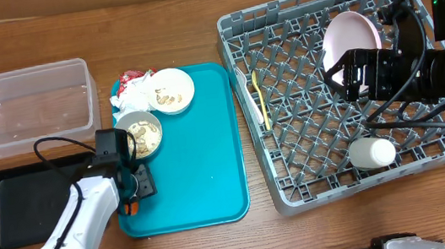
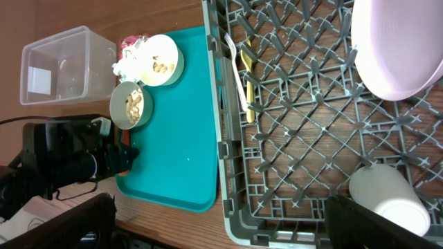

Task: Sort waste into correct bins and load items into the dishwasher rack
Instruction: 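Reach the left gripper to the tray and grasp the orange carrot, then carry the carrot left and drop it onto the black tray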

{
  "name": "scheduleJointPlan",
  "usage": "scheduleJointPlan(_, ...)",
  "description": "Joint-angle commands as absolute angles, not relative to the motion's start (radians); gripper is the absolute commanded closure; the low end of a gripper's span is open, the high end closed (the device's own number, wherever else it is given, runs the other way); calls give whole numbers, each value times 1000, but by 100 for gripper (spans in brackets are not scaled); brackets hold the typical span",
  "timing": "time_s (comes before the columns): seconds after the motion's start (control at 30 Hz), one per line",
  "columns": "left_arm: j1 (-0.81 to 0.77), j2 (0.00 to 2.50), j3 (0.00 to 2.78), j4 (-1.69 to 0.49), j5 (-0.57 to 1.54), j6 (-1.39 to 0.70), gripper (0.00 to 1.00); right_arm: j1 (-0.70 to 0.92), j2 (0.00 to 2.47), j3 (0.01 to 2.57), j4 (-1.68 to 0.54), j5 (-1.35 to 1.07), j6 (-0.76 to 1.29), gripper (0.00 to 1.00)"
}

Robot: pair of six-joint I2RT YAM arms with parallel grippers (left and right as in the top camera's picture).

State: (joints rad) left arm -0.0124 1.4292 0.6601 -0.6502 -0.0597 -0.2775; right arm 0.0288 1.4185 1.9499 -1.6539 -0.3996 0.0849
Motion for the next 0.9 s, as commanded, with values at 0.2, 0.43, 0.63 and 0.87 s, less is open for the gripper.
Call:
scheduleJointPlan(0.2, -8, 1439, 614, -627, -47, -299, 51, 33, 1410, 1948, -1655, -393, 83, 0)
scheduleJointPlan(0.43, -8, 1437, 657, -696, -2, -318, 68, 33, 1410, 1948, -1655, -393, 83, 0)
scheduleJointPlan(0.63, -8, 1417, 786, -868, -6, -319, 74, 33, 1410, 1948, -1658, -393, 83, 0)
scheduleJointPlan(0.87, -7, 1359, 940, -1031, -13, -323, 79, 33, 1410, 1948, -1660, -393, 83, 0)
